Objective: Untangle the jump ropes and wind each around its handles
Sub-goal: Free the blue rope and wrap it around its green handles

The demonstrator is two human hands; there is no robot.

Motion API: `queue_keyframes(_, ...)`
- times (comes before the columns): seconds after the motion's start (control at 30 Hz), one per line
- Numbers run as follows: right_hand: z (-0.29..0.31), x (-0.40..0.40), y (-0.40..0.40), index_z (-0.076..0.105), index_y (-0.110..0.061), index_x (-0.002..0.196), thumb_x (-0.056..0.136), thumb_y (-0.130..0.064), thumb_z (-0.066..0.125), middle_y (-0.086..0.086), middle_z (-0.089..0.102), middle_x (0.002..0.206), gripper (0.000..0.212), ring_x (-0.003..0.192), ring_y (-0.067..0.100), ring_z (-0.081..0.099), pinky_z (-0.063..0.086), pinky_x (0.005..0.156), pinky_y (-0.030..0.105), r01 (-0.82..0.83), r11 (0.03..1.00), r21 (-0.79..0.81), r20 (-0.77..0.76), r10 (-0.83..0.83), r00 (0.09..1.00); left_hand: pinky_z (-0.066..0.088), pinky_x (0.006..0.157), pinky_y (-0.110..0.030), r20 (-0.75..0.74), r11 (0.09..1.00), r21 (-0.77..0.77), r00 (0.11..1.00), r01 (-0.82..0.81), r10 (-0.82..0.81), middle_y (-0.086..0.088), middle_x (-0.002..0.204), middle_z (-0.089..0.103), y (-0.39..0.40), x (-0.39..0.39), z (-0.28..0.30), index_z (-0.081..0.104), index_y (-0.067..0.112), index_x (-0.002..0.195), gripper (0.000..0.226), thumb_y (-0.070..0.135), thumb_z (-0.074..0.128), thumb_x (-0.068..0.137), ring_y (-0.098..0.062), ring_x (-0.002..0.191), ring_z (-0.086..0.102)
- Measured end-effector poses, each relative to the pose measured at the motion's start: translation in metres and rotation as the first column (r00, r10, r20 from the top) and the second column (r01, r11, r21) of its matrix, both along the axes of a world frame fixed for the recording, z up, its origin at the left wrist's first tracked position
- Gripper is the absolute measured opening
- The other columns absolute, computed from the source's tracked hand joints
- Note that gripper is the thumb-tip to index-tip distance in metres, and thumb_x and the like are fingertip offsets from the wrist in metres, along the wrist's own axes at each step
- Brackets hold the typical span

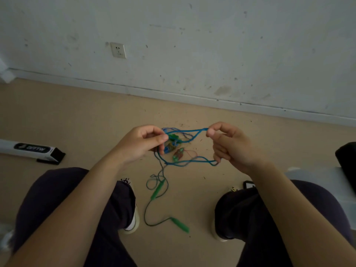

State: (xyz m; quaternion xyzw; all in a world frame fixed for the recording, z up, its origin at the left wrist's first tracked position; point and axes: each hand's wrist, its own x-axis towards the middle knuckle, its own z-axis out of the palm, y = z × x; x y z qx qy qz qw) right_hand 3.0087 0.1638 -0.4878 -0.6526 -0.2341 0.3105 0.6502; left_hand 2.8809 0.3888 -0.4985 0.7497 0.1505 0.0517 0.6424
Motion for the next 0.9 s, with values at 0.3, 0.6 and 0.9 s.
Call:
queue_keyframes(0.3,-0.009,-0.025,0.021,0.064,-0.001,0.096,0.102,-0.017,0.048,-0.006,0.04,0.056,0.023,0.053,0.01,0.032,0.032,0.056,0.029,-0.229,0.969,-0.091,0.038,0.233,0.972,0.051,0.07,-0.024,-0.123,0.946,-0.076,0.938,0.316,-0.323,-0.002,0.075,0.065,-0.026,-0.01,0.006,0.071,0.016,0.103,0.024,0.034,0.065,0.089,-0.014,0.064,0.057)
queue_keyframes(0.6,-0.005,-0.007,0.01,0.064,-0.006,0.08,0.093,-0.019,0.064,0.002,0.045,0.054,0.019,0.047,0.012,0.043,0.044,0.054,0.027,-0.038,0.97,-0.239,0.158,0.078,0.984,0.022,0.043,-0.019,0.05,0.988,-0.014,0.987,-0.155,0.156,0.009,0.049,0.028,-0.003,-0.005,0.001,0.062,0.014,0.073,0.029,0.026,0.056,0.099,-0.009,0.044,0.022)
queue_keyframes(0.9,-0.009,0.016,0.0,0.068,-0.013,0.078,0.09,-0.04,0.067,-0.002,0.058,0.059,0.03,0.052,0.01,0.051,0.044,0.053,0.025,0.205,0.764,-0.612,0.524,0.197,0.828,0.037,0.055,-0.034,-0.003,0.771,0.628,0.99,-0.109,0.142,0.001,0.055,0.056,-0.003,-0.003,-0.006,0.062,0.027,0.062,0.033,0.043,0.066,0.092,-0.011,0.051,0.048)
